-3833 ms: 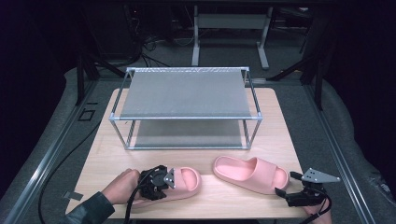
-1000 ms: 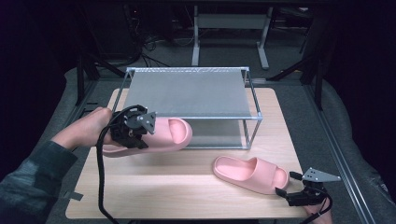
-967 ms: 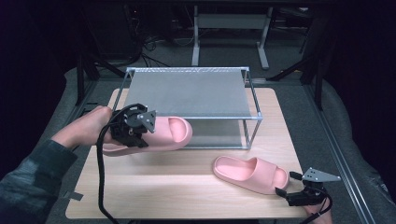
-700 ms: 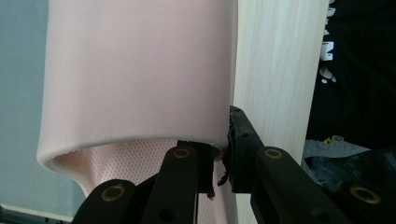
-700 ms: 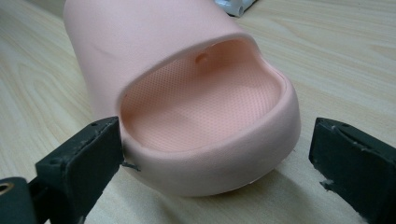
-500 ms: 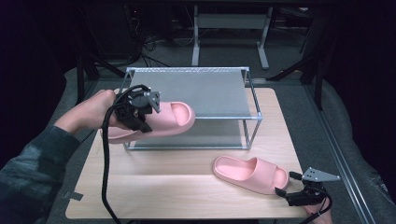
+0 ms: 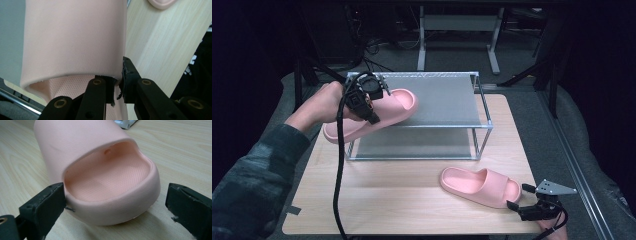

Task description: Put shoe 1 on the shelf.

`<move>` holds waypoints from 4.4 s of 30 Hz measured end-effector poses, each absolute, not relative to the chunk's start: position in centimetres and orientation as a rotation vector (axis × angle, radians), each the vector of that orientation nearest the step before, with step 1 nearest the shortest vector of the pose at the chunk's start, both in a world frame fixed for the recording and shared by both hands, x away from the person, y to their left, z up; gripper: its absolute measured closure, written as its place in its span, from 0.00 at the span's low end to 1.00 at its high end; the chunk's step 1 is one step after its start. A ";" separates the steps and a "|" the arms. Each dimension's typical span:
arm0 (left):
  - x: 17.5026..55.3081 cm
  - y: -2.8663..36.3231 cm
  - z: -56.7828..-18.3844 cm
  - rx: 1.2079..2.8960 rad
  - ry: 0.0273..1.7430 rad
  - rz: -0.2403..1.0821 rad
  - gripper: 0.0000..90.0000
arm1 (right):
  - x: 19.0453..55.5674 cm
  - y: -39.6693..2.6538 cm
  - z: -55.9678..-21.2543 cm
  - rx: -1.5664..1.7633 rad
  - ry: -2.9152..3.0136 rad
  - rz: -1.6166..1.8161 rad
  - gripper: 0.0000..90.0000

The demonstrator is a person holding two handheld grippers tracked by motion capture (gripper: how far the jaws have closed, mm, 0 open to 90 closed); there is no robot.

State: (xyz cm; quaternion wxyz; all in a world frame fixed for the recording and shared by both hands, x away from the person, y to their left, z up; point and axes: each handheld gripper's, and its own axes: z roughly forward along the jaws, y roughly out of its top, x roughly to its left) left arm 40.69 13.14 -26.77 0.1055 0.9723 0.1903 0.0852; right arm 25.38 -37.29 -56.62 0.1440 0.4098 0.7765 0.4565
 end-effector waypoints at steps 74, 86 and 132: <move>50.6 10.7 -29.5 2.398 1.305 0.380 0.73 | 25.2 -37.3 -56.6 1.177 2.217 1.309 0.03; 48.2 18.3 -30.7 2.399 1.343 0.445 0.87 | 25.1 -37.3 -56.6 1.176 2.213 1.307 0.03; 41.9 16.8 -32.6 2.373 1.079 0.326 0.28 | 25.1 -37.2 -56.6 1.185 2.203 1.294 0.04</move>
